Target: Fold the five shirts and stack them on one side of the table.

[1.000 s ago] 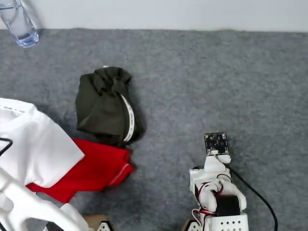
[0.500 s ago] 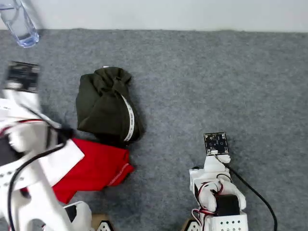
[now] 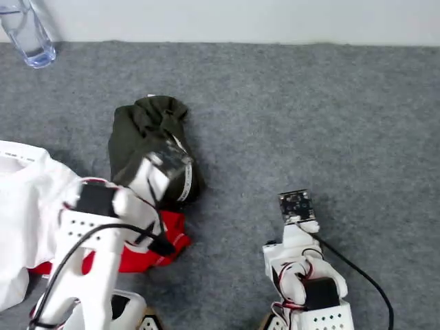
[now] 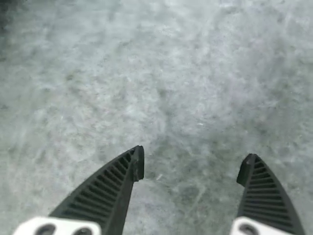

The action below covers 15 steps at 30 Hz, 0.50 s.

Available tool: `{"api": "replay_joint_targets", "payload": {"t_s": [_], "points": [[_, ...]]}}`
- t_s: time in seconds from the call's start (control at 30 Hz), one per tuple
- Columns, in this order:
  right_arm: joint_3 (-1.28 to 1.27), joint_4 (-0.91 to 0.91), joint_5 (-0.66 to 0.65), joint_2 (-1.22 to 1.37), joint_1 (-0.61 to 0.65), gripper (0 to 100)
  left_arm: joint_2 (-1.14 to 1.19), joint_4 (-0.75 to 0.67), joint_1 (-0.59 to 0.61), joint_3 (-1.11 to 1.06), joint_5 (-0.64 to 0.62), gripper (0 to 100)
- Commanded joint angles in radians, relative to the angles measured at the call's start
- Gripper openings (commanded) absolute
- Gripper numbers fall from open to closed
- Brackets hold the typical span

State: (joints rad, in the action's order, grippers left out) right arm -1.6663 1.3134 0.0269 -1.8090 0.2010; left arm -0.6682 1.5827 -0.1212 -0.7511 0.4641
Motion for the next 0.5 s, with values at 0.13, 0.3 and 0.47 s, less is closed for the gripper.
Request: {"api": "replay_joint_targets", "payload": {"t_s": [0.13,0.3,0.47], "points": [[0.035,0.012,0.003,-0.005,-0.097,32.0,-0.006,-0.298,-0.031,-0.197,0.003,34],[0.035,0.012,0.005,-0.005,-0.094,32.0,0.115,-0.394,-0.029,-0.225,0.003,34],[0.028,0.007,0.003,-0.005,-0.094,32.0,0.313,-0.485,-0.018,-0.166,-0.044,34]]}}
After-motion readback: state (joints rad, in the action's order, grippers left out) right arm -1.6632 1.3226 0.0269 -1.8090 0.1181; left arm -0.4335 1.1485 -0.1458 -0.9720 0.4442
